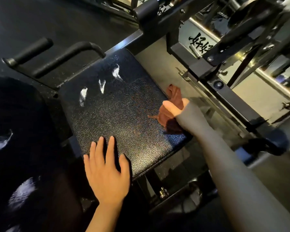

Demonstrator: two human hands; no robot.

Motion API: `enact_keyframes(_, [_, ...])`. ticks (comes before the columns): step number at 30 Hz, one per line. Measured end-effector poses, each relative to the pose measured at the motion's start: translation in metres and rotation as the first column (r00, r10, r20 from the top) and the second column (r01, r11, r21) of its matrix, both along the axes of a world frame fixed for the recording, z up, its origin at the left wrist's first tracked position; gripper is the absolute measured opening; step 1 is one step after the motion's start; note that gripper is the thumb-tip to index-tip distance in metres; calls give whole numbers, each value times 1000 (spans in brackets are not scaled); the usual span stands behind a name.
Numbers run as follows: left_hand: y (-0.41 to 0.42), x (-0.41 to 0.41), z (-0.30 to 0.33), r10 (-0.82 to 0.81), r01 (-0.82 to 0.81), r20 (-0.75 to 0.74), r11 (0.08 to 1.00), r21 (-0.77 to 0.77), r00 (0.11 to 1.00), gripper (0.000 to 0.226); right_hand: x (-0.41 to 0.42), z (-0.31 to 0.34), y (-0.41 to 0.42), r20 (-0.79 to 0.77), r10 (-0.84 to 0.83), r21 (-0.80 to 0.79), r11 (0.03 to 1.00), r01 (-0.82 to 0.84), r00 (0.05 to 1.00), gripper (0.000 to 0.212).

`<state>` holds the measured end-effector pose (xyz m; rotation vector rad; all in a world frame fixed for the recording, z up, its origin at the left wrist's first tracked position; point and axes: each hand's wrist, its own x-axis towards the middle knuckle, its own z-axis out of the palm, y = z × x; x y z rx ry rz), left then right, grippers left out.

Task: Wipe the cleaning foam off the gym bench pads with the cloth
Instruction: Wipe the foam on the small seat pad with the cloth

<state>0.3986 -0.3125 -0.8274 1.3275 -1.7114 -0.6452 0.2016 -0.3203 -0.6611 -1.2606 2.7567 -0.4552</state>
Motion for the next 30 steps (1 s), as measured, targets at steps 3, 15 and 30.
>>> enact_keyframes(3, [1,1,2,-19,20,-5,999,37,1000,55,25,-12,54,-107,-134,-189,975,112,985,39])
enact_keyframes(15, [3,-3,-1,11,-11,-18,1000,5,1000,54,-9,6,-24,-67,83,-22,996,-85,994,43])
enact_keyframes(30, [3,-7,2,51,-51,-44,999,-10,998,53,-5,7,6,103,125,-74,990,-117,987,24])
